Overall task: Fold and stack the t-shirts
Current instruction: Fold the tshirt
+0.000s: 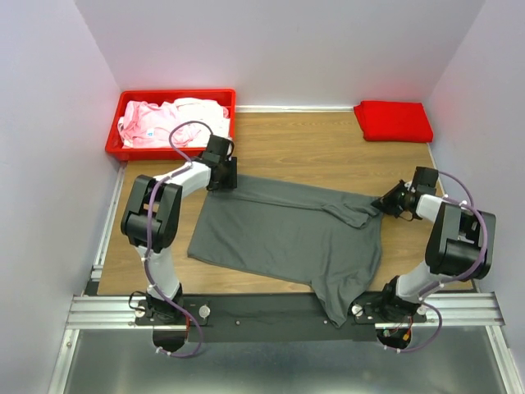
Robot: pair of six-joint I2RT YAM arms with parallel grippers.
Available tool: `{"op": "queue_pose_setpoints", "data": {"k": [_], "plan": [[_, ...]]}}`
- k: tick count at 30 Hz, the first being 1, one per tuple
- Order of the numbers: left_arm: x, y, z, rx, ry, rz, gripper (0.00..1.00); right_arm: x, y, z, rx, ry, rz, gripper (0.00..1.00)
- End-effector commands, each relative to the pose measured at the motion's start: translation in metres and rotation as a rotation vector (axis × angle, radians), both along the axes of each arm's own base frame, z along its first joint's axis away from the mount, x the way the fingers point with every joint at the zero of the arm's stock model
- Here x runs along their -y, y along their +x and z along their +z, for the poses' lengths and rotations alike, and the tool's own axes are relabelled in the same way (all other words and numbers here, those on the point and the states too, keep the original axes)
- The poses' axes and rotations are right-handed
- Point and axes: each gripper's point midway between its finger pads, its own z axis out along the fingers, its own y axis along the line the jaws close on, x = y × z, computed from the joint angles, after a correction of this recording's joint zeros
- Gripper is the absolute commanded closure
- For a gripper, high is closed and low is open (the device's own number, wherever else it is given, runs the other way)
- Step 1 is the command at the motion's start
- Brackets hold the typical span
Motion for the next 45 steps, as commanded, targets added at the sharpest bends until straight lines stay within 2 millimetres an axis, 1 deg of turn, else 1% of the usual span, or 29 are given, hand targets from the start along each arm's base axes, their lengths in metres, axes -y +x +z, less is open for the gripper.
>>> {"op": "queue_pose_setpoints", "data": {"k": [1, 6, 8, 10, 12, 14, 15, 17, 18, 19, 20, 21, 22, 23, 24, 25, 26, 28, 29, 30, 31, 32, 33, 34, 35, 36, 38, 43, 45], "plan": [[-0.001, -0.005, -0.016, -0.052, 0.003, 0.006, 0.38, 0.019, -0.001, -0.034, -0.107, -0.065, -0.064, 0.84], [-0.007, 0.004, -0.022, -0.055, 0.012, 0.031, 0.38, 0.027, 0.032, -0.047, -0.101, -0.061, -0.058, 0.83], [-0.012, 0.011, -0.024, -0.048, 0.017, 0.049, 0.38, 0.029, 0.051, -0.055, -0.093, -0.044, -0.039, 0.83], [-0.011, 0.014, -0.025, -0.046, 0.016, 0.051, 0.37, 0.031, 0.067, -0.056, -0.077, -0.041, -0.019, 0.83], [-0.012, 0.016, -0.021, -0.031, 0.013, 0.05, 0.35, 0.032, 0.088, -0.048, -0.031, -0.027, 0.009, 0.82], [-0.012, 0.017, -0.015, -0.012, 0.006, 0.053, 0.33, 0.031, 0.099, -0.032, 0.015, -0.044, 0.028, 0.8], [-0.012, 0.018, -0.005, 0.013, -0.002, 0.053, 0.3, 0.032, 0.106, -0.01, 0.064, -0.07, 0.039, 0.75], [-0.009, 0.02, 0.012, 0.054, -0.019, 0.046, 0.28, 0.031, 0.108, 0.01, 0.102, -0.125, 0.065, 0.71], [-0.009, 0.02, 0.017, 0.067, -0.028, 0.045, 0.28, 0.029, 0.103, 0.018, 0.099, -0.143, 0.074, 0.66], [-0.006, 0.02, 0.031, 0.098, -0.049, 0.04, 0.25, 0.028, 0.103, 0.039, 0.137, -0.199, 0.092, 0.63], [-0.005, 0.019, 0.03, 0.095, -0.054, 0.034, 0.25, 0.027, 0.101, 0.051, 0.156, -0.223, 0.099, 0.61], [-0.003, 0.019, 0.045, 0.126, -0.07, 0.029, 0.24, 0.024, 0.096, 0.057, 0.16, -0.241, 0.111, 0.59], [-0.001, 0.019, 0.052, 0.143, -0.079, 0.025, 0.23, 0.017, 0.091, 0.076, 0.201, -0.273, 0.137, 0.59], [0.0, 0.016, 0.057, 0.154, -0.079, 0.017, 0.23, 0.013, 0.087, 0.081, 0.21, -0.292, 0.152, 0.58], [0.003, 0.014, 0.074, 0.192, -0.085, 0.008, 0.23, 0.007, 0.082, 0.085, 0.218, -0.299, 0.177, 0.58], [0.003, 0.011, 0.081, 0.21, -0.079, 0.005, 0.22, -0.004, 0.077, 0.093, 0.238, -0.308, 0.213, 0.58], [0.005, 0.006, 0.098, 0.249, -0.082, -0.01, 0.22, -0.014, 0.071, 0.092, 0.228, -0.289, 0.244, 0.58], [0.004, -0.001, 0.113, 0.287, -0.079, -0.015, 0.21, -0.037, 0.066, 0.092, 0.241, -0.267, 0.332, 0.55], [0.0, -0.008, 0.114, 0.291, -0.077, -0.013, 0.21, -0.046, 0.063, 0.087, 0.236, -0.243, 0.372, 0.53], [-0.002, -0.014, 0.133, 0.342, -0.09, -0.016, 0.21, -0.053, 0.06, 0.083, 0.228, -0.232, 0.401, 0.48], [-0.006, -0.017, 0.14, 0.375, -0.081, -0.011, 0.18, -0.06, 0.058, 0.08, 0.227, -0.224, 0.434, 0.46], [-0.012, -0.027, 0.135, 0.375, -0.07, -0.006, 0.18, -0.066, 0.056, 0.076, 0.22, -0.202, 0.457, 0.44], [-0.017, -0.035, 0.155, 0.438, -0.079, 0.0, 0.18, -0.067, 0.056, 0.069, 0.207, -0.197, 0.467, 0.38], [-0.026, -0.044, 0.149, 0.454, -0.057, 0.02, 0.17, -0.071, 0.055, 0.065, 0.201, -0.198, 0.493, 0.36], [-0.03, -0.044, 0.166, 0.506, -0.062, 0.037, 0.16, -0.073, 0.056, 0.062, 0.201, -0.199, 0.509, 0.34], [-0.038, -0.057, 0.172, 0.548, -0.059, 0.057, 0.14, -0.076, 0.058, 0.054, 0.185, -0.201, 0.535, 0.33], [-0.048, -0.073, 0.177, 0.597, -0.064, 0.076, 0.14, -0.081, 0.061, 0.05, 0.183, -0.197, 0.563, 0.32], [-0.068, -0.095, 0.193, 0.7, -0.063, 0.145, 0.12, -0.083, 0.076, 0.037, 0.176, -0.223, 0.608, 0.31], [-0.074, -0.1, 0.193, 0.727, -0.065, 0.174, 0.09, -0.083, 0.081, 0.034, 0.176, -0.228, 0.619, 0.3]]}}
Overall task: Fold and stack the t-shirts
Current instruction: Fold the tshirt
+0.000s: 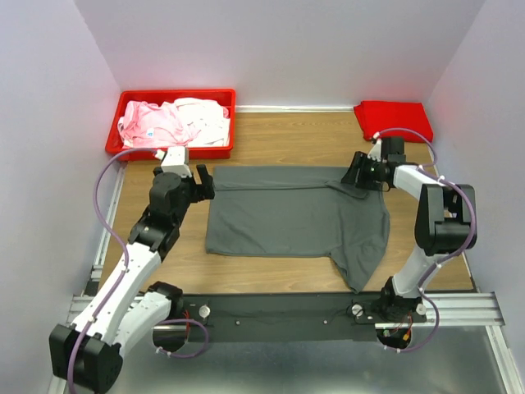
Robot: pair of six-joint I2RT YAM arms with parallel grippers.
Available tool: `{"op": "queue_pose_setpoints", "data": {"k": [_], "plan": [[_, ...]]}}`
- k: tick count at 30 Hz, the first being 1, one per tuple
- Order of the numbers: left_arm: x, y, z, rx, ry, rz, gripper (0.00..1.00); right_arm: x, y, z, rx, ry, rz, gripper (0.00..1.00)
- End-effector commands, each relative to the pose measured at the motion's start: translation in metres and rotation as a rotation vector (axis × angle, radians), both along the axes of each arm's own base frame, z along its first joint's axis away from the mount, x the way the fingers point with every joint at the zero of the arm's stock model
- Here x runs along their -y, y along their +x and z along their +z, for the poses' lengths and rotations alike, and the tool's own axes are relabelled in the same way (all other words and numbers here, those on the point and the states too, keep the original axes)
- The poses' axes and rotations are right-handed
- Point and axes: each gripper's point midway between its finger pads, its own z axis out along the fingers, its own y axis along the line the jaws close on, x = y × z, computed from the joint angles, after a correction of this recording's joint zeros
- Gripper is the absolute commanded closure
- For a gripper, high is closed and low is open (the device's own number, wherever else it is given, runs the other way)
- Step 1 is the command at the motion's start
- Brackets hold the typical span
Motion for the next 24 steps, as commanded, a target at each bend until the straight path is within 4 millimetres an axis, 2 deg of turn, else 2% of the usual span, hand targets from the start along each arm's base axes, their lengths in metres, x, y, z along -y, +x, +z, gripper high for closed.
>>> {"op": "queue_pose_setpoints", "data": {"k": [1, 3, 4, 7, 15, 19, 23, 24], "plan": [[-0.021, -0.002, 0.011, 0.082, 0.003, 0.105, 0.09, -0.004, 0.018, 0.003, 0.034, -0.018, 0.071, 0.3], [-0.023, -0.001, 0.015, 0.091, 0.004, 0.12, 0.09, -0.005, 0.022, 0.003, 0.034, -0.014, 0.07, 0.29], [-0.026, -0.001, 0.018, 0.098, 0.007, 0.134, 0.09, -0.007, 0.022, 0.004, 0.038, -0.008, 0.076, 0.22], [-0.026, 0.002, 0.016, 0.09, 0.019, 0.135, 0.09, -0.01, 0.027, 0.008, 0.05, -0.017, 0.083, 0.18], [-0.021, 0.004, 0.01, 0.074, 0.018, 0.111, 0.09, -0.017, 0.032, 0.0, 0.039, 0.001, 0.12, 0.18], [-0.021, 0.005, 0.009, 0.068, 0.022, 0.111, 0.09, -0.019, 0.031, -0.01, 0.018, 0.013, 0.137, 0.18], [-0.02, 0.006, 0.006, 0.06, 0.028, 0.108, 0.09, -0.024, 0.027, -0.005, 0.025, 0.036, 0.154, 0.19], [-0.021, 0.006, 0.006, 0.06, 0.027, 0.112, 0.09, -0.032, 0.024, -0.003, 0.027, 0.037, 0.173, 0.2]]}}
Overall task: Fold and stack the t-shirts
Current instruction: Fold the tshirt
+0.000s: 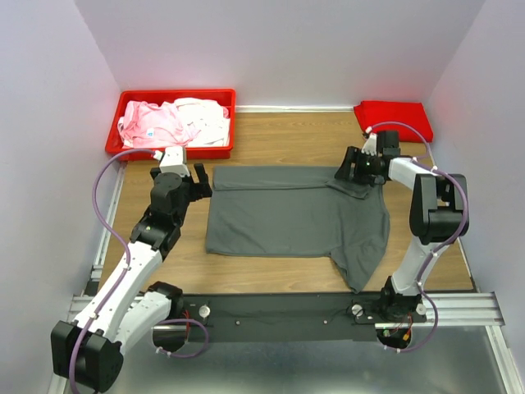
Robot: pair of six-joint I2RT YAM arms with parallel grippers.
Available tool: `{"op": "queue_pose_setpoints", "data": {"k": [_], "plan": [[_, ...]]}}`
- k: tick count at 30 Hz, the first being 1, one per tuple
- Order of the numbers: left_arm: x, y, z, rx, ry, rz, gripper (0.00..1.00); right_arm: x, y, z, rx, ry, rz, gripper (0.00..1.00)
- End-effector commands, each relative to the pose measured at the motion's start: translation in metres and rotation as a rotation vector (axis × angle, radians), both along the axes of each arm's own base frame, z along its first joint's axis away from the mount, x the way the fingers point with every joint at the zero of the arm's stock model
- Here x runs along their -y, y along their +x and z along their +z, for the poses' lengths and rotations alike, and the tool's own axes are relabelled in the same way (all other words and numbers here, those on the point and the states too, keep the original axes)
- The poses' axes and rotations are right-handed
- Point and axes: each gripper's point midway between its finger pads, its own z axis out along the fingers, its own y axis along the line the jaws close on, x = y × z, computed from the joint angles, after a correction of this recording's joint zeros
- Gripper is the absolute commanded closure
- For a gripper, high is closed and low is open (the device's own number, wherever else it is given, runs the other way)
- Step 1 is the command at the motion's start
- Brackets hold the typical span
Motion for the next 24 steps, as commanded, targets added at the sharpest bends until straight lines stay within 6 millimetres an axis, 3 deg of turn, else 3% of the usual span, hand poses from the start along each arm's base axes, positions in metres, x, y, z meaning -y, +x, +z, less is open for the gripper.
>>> {"op": "queue_pose_setpoints", "data": {"k": [1, 6, 12, 16, 24], "plan": [[-0.004, 0.004, 0.008, 0.028, 0.004, 0.022, 0.09, -0.018, -0.006, 0.006, 0.006, 0.029, 0.065, 0.2], [-0.004, 0.004, 0.009, 0.031, 0.006, 0.022, 0.09, -0.021, -0.019, 0.01, 0.002, 0.042, 0.08, 0.24], [-0.003, 0.004, 0.009, 0.031, 0.005, 0.016, 0.09, -0.023, -0.036, 0.01, -0.019, 0.054, 0.087, 0.42], [-0.002, 0.004, 0.008, 0.028, 0.007, 0.012, 0.09, -0.023, -0.048, 0.015, -0.031, 0.061, 0.072, 0.45], [0.001, 0.004, 0.007, 0.025, 0.003, -0.004, 0.1, -0.04, -0.107, 0.014, -0.135, 0.122, 0.057, 0.45]]}}
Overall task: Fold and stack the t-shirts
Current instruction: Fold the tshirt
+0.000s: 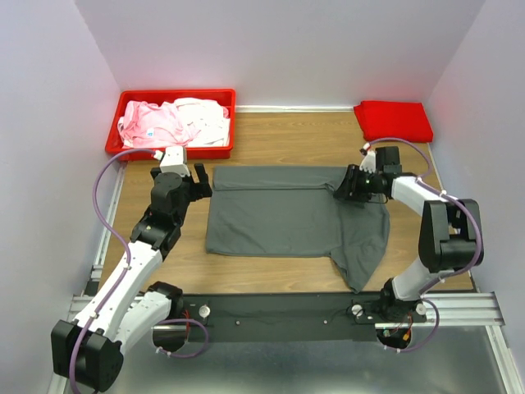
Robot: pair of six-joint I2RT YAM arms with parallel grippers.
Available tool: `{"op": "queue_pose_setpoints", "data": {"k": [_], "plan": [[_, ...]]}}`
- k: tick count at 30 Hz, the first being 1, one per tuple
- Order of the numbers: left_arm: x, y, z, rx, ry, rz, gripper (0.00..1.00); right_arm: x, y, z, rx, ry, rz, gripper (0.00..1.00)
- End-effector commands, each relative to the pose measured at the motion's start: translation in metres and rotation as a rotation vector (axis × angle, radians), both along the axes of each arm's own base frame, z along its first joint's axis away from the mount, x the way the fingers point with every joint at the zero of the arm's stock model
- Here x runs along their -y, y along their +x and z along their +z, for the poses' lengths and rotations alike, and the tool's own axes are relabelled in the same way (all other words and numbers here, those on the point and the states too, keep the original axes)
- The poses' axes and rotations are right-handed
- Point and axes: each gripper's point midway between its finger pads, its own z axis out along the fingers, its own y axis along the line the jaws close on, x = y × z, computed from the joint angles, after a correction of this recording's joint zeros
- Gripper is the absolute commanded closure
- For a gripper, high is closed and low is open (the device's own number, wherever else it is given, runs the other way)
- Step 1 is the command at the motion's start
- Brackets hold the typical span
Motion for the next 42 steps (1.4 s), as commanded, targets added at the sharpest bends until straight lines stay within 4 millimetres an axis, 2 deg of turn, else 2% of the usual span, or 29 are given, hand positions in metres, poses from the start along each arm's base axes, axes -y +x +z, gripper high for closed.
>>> {"op": "queue_pose_setpoints", "data": {"k": [1, 3, 5, 6, 7, 8, 9, 10, 12, 14, 15, 16, 20, 23, 25, 30, 36, 41, 42], "plan": [[0.001, 0.004, 0.009, 0.028, 0.001, -0.005, 0.09, -0.017, -0.039, 0.0, -0.091, 0.056, 0.021, 0.45], [0.002, 0.004, 0.008, 0.027, 0.0, -0.008, 0.1, -0.017, -0.045, 0.004, -0.097, 0.039, 0.024, 0.45], [0.002, 0.004, 0.008, 0.028, 0.0, -0.009, 0.1, -0.016, -0.043, 0.019, -0.058, 0.028, 0.018, 0.45], [0.002, 0.004, 0.008, 0.028, -0.002, -0.012, 0.1, -0.008, -0.039, 0.023, -0.041, -0.009, -0.017, 0.45], [0.002, 0.004, 0.008, 0.028, -0.002, -0.011, 0.1, -0.004, -0.031, 0.04, 0.014, -0.026, -0.048, 0.45], [0.002, 0.004, 0.008, 0.028, -0.001, -0.012, 0.1, 0.002, -0.025, 0.048, 0.043, -0.05, -0.077, 0.46], [0.002, 0.004, 0.008, 0.028, 0.0, -0.011, 0.1, 0.012, -0.01, 0.062, 0.096, -0.095, -0.126, 0.47], [0.002, 0.004, 0.008, 0.028, 0.0, -0.011, 0.1, 0.016, -0.004, 0.066, 0.11, -0.115, -0.145, 0.48], [0.002, 0.003, 0.008, 0.029, -0.001, -0.011, 0.1, 0.024, 0.01, 0.066, 0.116, -0.153, -0.173, 0.49], [0.001, 0.003, 0.009, 0.032, -0.001, -0.01, 0.1, 0.023, 0.026, 0.055, 0.09, -0.161, -0.161, 0.5], [0.002, 0.002, 0.009, 0.034, -0.002, -0.011, 0.1, 0.018, 0.031, 0.053, 0.086, -0.141, -0.143, 0.5], [0.002, 0.002, 0.009, 0.032, -0.002, -0.011, 0.1, 0.015, 0.039, 0.04, 0.056, -0.132, -0.131, 0.5], [0.001, 0.002, 0.009, 0.034, 0.0, -0.008, 0.11, 0.0, 0.05, 0.021, 0.019, -0.065, -0.079, 0.5], [0.001, 0.002, 0.01, 0.035, 0.0, -0.008, 0.11, -0.019, 0.044, 0.008, -0.03, 0.019, -0.016, 0.5], [0.001, 0.002, 0.01, 0.035, 0.0, -0.008, 0.11, -0.031, 0.035, 0.007, -0.04, 0.047, 0.021, 0.5], [0.004, 0.004, 0.009, 0.03, -0.002, -0.02, 0.11, -0.04, 0.009, -0.001, -0.064, 0.049, 0.043, 0.49], [0.005, 0.004, 0.007, 0.025, -0.002, -0.025, 0.11, -0.047, -0.027, -0.021, -0.129, 0.055, 0.069, 0.49], [0.005, 0.004, 0.006, 0.025, -0.002, -0.025, 0.11, -0.049, -0.037, -0.009, -0.106, 0.061, 0.063, 0.49], [0.005, 0.004, 0.006, 0.024, -0.002, -0.026, 0.11, -0.046, -0.033, 0.004, -0.059, 0.048, 0.048, 0.49]]}}
